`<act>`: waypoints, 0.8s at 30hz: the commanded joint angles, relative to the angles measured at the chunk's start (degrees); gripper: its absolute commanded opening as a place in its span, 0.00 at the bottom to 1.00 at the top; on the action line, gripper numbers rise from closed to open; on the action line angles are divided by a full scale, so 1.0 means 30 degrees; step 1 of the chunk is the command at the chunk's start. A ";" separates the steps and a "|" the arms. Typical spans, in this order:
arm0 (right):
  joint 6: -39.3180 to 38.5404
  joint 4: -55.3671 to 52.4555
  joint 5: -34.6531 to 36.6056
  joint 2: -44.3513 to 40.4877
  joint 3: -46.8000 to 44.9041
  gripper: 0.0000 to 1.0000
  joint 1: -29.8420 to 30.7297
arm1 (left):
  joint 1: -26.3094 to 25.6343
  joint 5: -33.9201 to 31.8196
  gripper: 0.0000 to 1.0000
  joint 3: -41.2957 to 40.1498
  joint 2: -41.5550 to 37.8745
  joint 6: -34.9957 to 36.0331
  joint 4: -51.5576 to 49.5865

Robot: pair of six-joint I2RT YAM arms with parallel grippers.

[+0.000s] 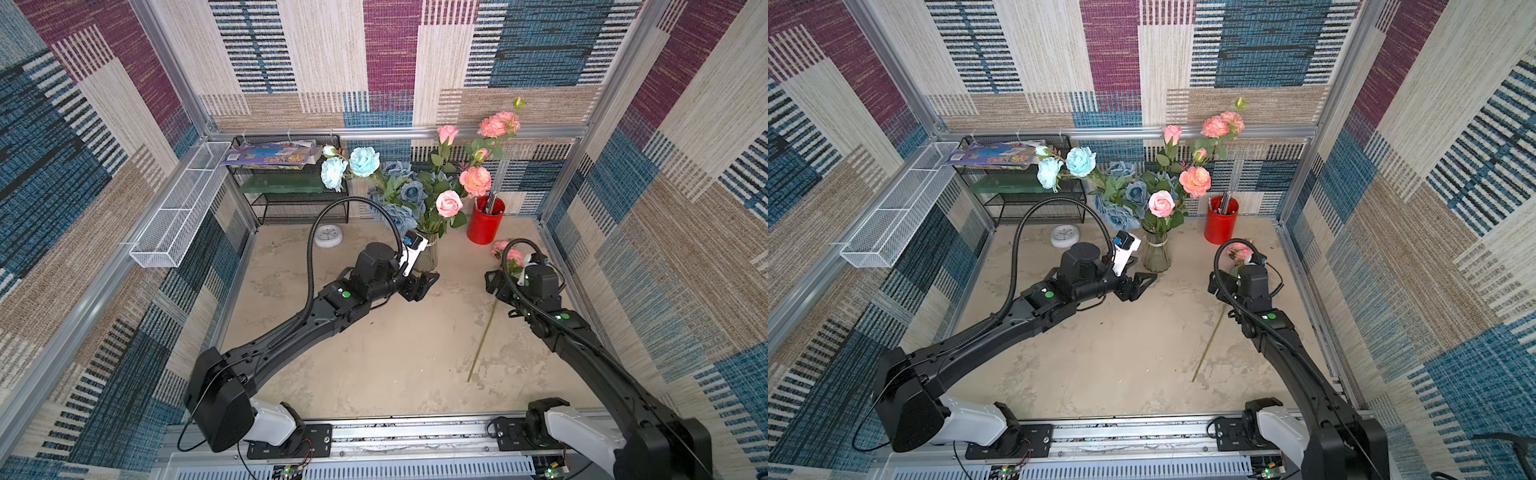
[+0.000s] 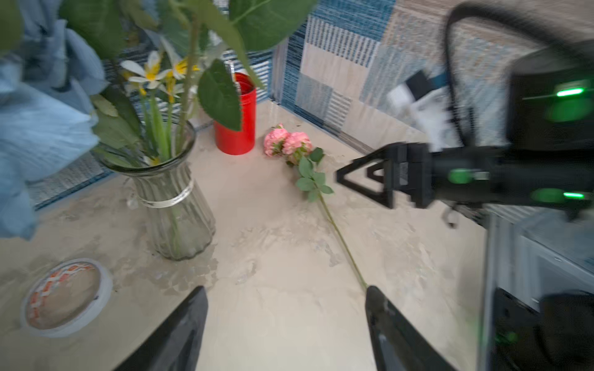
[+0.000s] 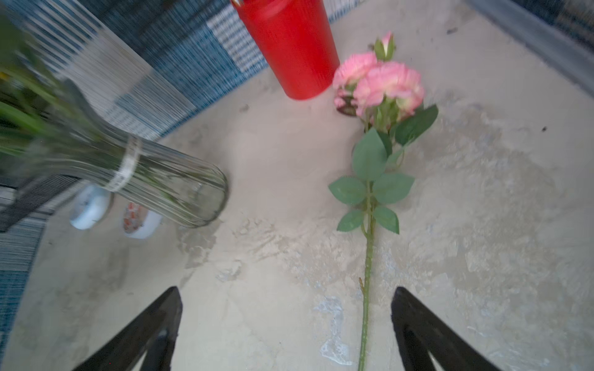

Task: Pick out pink flowers from the vase
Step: Place the flower at the center of the board, then pick up the flower from the vase.

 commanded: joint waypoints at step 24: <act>-0.1634 0.1631 -0.0329 -0.6494 -0.1642 0.96 -0.0024 | 0.0285 -0.4821 0.44 0.3710 0.9080 0.1736 1.3836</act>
